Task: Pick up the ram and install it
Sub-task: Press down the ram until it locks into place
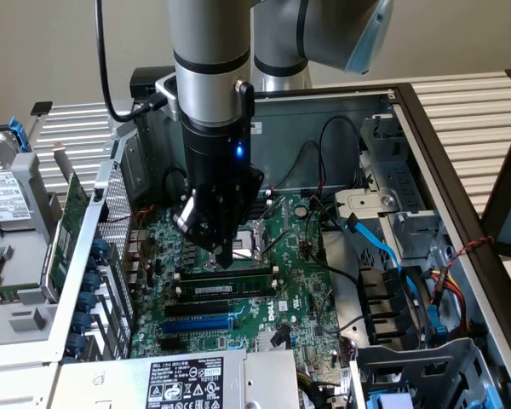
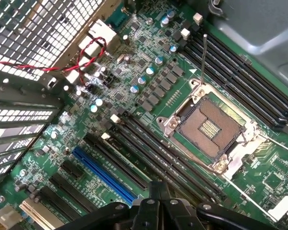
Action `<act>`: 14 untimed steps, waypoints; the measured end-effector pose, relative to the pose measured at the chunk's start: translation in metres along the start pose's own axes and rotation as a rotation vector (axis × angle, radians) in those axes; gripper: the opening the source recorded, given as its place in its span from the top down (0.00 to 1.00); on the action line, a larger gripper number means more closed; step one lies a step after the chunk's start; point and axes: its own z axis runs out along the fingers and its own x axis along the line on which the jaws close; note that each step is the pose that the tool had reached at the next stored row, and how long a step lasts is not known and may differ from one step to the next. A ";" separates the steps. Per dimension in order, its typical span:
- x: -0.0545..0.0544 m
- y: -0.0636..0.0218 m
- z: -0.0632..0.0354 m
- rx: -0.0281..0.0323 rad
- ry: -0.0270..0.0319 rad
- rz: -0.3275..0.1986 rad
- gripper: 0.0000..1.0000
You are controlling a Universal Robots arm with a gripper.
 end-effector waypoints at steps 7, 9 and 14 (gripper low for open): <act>0.000 0.0000 0.0000 -0.0033 0.0004 0.099 0.90; 0.000 0.0000 -0.0001 -0.0032 0.0012 0.123 0.90; 0.000 -0.0001 0.0000 -0.0012 0.0040 0.181 0.90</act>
